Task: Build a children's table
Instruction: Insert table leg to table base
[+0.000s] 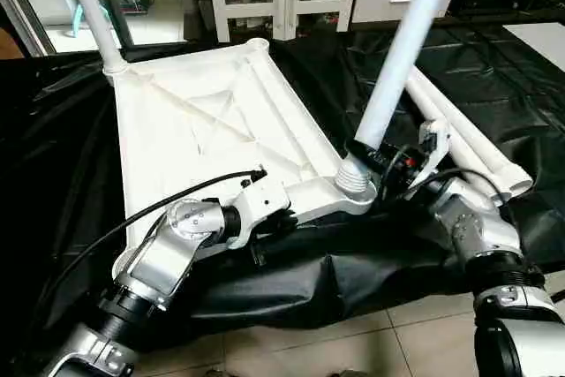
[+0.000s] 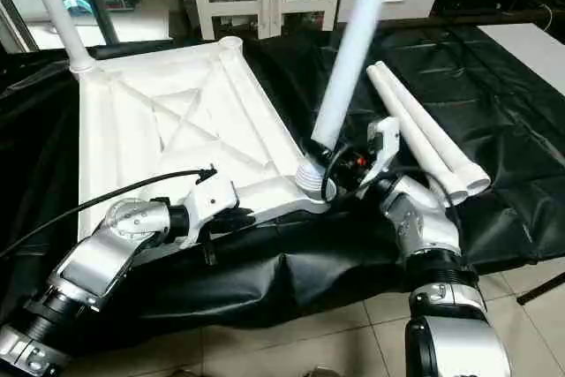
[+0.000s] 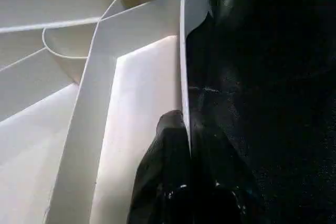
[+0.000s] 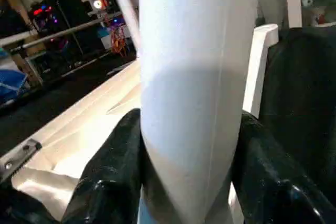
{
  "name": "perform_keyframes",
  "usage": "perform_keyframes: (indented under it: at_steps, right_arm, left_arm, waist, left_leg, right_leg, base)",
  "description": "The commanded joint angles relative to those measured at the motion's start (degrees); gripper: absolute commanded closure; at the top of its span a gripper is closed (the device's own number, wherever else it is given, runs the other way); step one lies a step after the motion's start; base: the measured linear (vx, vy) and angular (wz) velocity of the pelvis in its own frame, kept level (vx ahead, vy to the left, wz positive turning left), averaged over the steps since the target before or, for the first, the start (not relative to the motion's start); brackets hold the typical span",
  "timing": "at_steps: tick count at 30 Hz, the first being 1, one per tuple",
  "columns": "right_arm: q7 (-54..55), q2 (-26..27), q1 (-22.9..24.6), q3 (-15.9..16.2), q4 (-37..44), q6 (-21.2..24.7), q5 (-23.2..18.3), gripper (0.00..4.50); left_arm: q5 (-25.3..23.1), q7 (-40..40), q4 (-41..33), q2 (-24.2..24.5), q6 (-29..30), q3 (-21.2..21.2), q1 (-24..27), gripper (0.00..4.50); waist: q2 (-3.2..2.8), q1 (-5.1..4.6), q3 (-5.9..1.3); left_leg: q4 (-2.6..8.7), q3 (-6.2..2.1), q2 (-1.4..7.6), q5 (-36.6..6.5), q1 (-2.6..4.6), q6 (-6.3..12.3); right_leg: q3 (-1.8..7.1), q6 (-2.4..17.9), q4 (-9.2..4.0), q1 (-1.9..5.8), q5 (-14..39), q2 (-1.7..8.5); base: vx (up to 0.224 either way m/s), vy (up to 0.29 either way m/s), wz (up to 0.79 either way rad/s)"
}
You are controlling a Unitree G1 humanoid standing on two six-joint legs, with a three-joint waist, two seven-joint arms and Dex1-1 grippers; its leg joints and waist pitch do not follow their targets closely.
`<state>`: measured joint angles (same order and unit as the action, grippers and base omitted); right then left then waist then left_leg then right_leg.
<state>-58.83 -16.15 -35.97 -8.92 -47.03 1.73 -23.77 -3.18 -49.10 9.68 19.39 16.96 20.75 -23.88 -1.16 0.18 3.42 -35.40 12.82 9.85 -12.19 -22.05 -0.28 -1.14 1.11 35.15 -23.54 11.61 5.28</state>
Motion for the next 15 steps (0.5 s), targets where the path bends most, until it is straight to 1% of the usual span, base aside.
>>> perform_keyframes:
  at_steps: [1, 2, 4, 5, 6, 7, 8, 9, 10, 11, 13, 14, 15]
  right_arm:
    - [-0.3, -1.3, 0.7, 1.4, -3.1, -3.1, 3.2, 2.64]
    - [-0.5, -1.6, 1.0, 1.5, -3.4, -3.3, 3.4, 2.64]
    - [-0.7, -1.9, 1.4, 1.2, -3.7, -3.3, 3.4, 2.64]
    - [-1.2, -2.2, 2.0, 0.9, -3.4, -2.6, 3.2, 2.64]
    - [-1.9, -2.5, 2.5, 0.7, -3.2, -1.9, 3.0, 2.64]
    - [-2.5, -2.7, 2.9, 0.7, -3.1, -1.3, 2.9, 2.64]
    - [-3.3, -2.9, 3.2, 0.8, -3.2, -1.0, 2.8, 2.64]
    - [-3.9, -3.1, 3.5, 0.7, -3.2, -0.8, 2.7, 2.64]
    - [-4.0, -3.2, 3.7, 0.7, -3.1, -0.7, 2.6, 2.64]
    - [-4.5, -3.4, 4.0, 0.7, -3.3, -0.9, 2.4, 2.64]
    - [-5.6, -3.8, 4.3, 0.3, -2.9, 0.1, 1.4, 2.64]
    - [-5.8, -4.0, 4.4, 0.4, -3.0, -0.1, 1.5, 2.64]
    - [-5.5, -4.2, 4.5, 0.5, -3.3, -0.9, 2.1, 2.64]
  left_arm:
    - [0.5, -1.1, 0.8, -0.6, -1.3, 2.0, 1.6, 4.5]
    - [0.4, -1.2, 0.8, -0.6, -1.3, 1.9, 1.5, 4.5]
    - [0.3, -1.1, 0.8, -0.5, -1.2, 1.9, 1.5, 4.5]
    - [0.3, -1.1, 0.7, -0.4, -1.1, 1.9, 1.5, 4.5]
    - [0.3, -1.2, 0.6, -0.3, -1.0, 1.8, 1.5, 4.5]
    - [0.3, -1.3, 0.6, -0.2, -1.0, 1.9, 1.5, 4.5]
    - [0.3, -1.4, 0.7, -0.2, -1.0, 1.9, 1.5, 4.5]
    - [0.3, -1.6, 0.8, -0.1, -0.9, 2.0, 1.5, 4.5]
    - [0.3, -1.7, 0.8, -0.1, -0.9, 2.0, 1.5, 4.5]
    - [0.4, -2.1, 0.9, 0.0, -0.8, 2.1, 1.4, 4.5]
    - [0.3, -2.8, 1.5, 0.1, -0.6, 2.4, 1.2, 4.5]
    - [0.2, -3.0, 1.9, 0.2, -0.7, 2.5, 1.0, 4.5]
    - [0.1, -3.2, 2.3, 0.2, -0.9, 2.6, 0.8, 4.5]
  waist:
    - [1.21, -0.2, -3.81]
    - [1.31, -0.23, -3.78]
    - [1.26, -0.26, -3.77]
    - [1.27, -0.28, -3.79]
    - [1.09, -0.22, -3.77]
    - [1.22, -0.27, -3.85]
    - [1.14, -0.23, -3.88]
    - [1.24, -0.22, -3.84]
    - [1.19, -0.16, -3.85]
    - [0.92, -0.11, -3.78]
    - [0.66, -0.12, -3.71]
    - [0.8, -0.11, -3.76]
    - [0.62, -0.06, -3.74]
  left_leg:
    - [3.7, -1.69, 3.44, -0.9, 1.31, 8.59]
    - [3.71, -1.67, 3.38, -1.0, 1.28, 8.54]
    - [3.75, -1.7, 3.4, -1.1, 1.35, 8.67]
    - [3.74, -1.7, 3.37, -1.0, 1.34, 8.75]
    - [3.75, -1.74, 3.36, -1.1, 1.33, 8.77]
    - [3.68, -1.7, 3.31, -0.9, 1.31, 8.88]
    - [3.68, -1.73, 3.36, -0.8, 1.28, 9.02]
    - [3.71, -1.74, 3.42, -0.9, 1.31, 9.22]
    - [3.72, -1.73, 3.43, -1.0, 1.37, 9.18]
    - [3.76, -1.74, 3.45, -1.3, 1.42, 9.04]
    - [3.85, -1.76, 3.46, -2.0, 1.5, 8.57]
    - [3.87, -1.72, 3.5, -2.3, 1.59, 8.31]
    - [3.86, -1.72, 3.47, -2.4, 1.63, 8.21]
  right_leg:
    - [1.37, 16.0, -3.02, 2.42, 1.7, 2.81]
    - [1.34, 16.0, -3.04, 2.47, 1.9, 2.71]
    - [1.35, 16.0, -3.07, 2.46, 1.8, 2.64]
    - [1.34, 16.1, -3.05, 2.52, 1.4, 2.6]
    - [1.33, 16.1, -3.06, 2.55, 1.2, 2.6]
    - [1.31, 16.3, -3.0, 2.59, 0.7, 2.52]
    - [1.38, 16.3, -2.96, 2.64, 0.2, 2.66]
    - [1.32, 16.5, -2.97, 2.58, 0.1, 2.58]
    - [1.29, 16.5, -3.0, 2.57, 0.3, 2.58]
    - [1.26, 16.6, -3.07, 2.49, 0.6, 2.58]
    - [1.24, 16.6, -3.16, 2.48, 1.2, 2.51]
    - [1.23, 16.7, -3.18, 2.48, 1.0, 2.48]
    - [1.23, 16.8, -3.17, 2.46, 0.9, 2.45]
  base:
    - [0.0, 0.0, 0.0]
    - [0.0, 0.0, 0.0]
    - [0.0, 0.0, 0.0]
    - [0.0, 0.0, 0.0]
    - [0.0, 0.0, 0.0]
    - [0.0, 0.0, 0.0]
    - [0.0, 0.0, 0.0]
    - [0.0, 0.0, 0.0]
    - [0.0, 0.0, 0.0]
    - [0.0, 0.0, 0.0]
    - [0.0, 0.0, 0.0]
    - [0.0, 0.0, 0.0]
    - [0.0, 0.0, 0.0]
